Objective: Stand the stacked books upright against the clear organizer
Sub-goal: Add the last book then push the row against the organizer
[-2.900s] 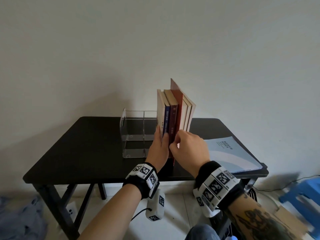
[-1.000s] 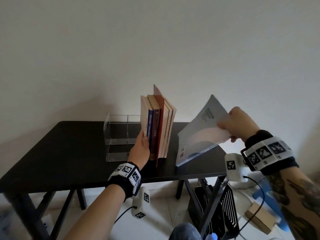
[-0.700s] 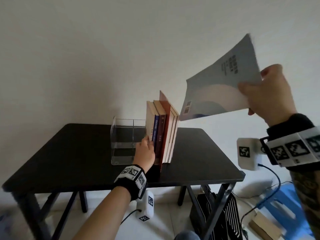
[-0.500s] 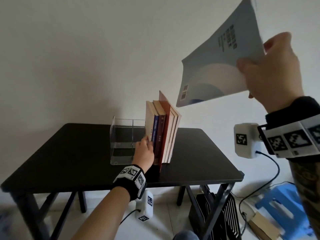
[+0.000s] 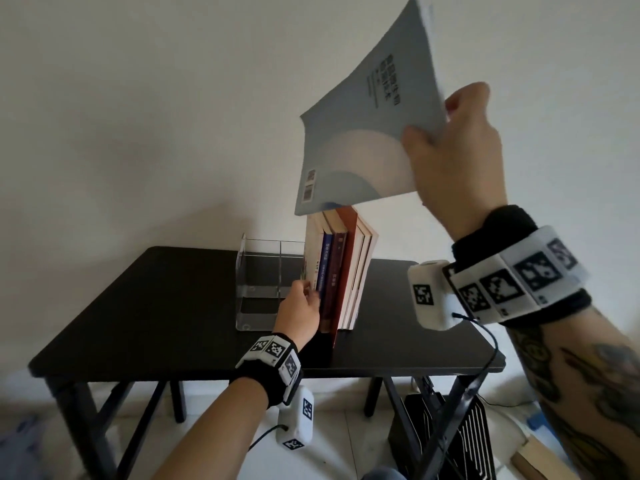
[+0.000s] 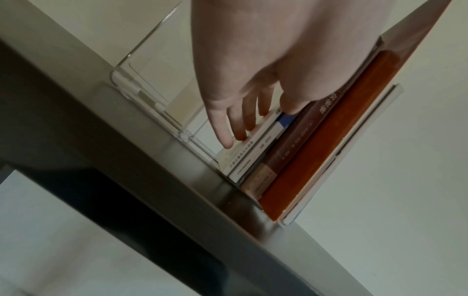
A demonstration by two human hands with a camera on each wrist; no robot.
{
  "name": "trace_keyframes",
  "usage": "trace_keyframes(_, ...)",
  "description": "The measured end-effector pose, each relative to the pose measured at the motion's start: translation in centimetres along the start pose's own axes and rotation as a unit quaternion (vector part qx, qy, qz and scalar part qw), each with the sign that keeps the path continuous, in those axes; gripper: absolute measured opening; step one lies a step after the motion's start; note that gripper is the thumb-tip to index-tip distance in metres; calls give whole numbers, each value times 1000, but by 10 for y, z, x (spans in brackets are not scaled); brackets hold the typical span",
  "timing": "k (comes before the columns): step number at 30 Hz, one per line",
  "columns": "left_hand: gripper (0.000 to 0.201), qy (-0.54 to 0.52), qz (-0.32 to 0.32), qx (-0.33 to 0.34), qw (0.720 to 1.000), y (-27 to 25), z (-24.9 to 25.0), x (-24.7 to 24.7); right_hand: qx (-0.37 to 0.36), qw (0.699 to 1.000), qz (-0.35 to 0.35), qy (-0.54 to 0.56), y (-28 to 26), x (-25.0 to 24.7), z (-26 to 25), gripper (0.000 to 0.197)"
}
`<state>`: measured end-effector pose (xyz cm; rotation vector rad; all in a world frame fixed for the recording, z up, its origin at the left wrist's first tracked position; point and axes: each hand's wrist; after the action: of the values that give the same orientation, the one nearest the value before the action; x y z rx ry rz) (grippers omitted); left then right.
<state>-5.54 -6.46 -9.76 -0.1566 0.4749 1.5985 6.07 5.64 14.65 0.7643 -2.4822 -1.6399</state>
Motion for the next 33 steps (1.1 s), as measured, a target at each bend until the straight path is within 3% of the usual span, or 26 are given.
trace_keyframes(10, 39, 9, -21, -19, 1000, -6, -2, -4, -3, 991, -116, -62, -30, 57, 6, 20)
trace_keyframes(19, 82, -18, 5, -69, 997, -7, -7, -3, -9, 976, -176, -126, -43, 82, 5, 21)
trace_keyframes(21, 82, -15, 7, -45, 999, -9, -6, -4, -22, 970, -192, -149, -45, 88, 2, 20)
trace_keyframes(24, 55, -20, 13, 5, 1000, -11, -6, -2, -29, 960, -221, -169, -48, 95, -5, 19)
trace_keyframes(26, 50, -26, 10, 12, 1000, -12, -6, -2, -29, 958, -234, -166, -49, 98, -8, 21)
trace_keyframes(33, 65, -26, 36, 65, 997, -8, -9, 3, -32, 954, -244, -169, -54, 91, -10, 23)
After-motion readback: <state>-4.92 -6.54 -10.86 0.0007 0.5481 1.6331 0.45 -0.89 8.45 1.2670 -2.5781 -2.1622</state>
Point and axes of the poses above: each hand's wrist, its own y-axis towards the middle knuckle, its own x-axis out of the palm, z = x × y, and after that the axes turned 9 degrees about z, right-handed
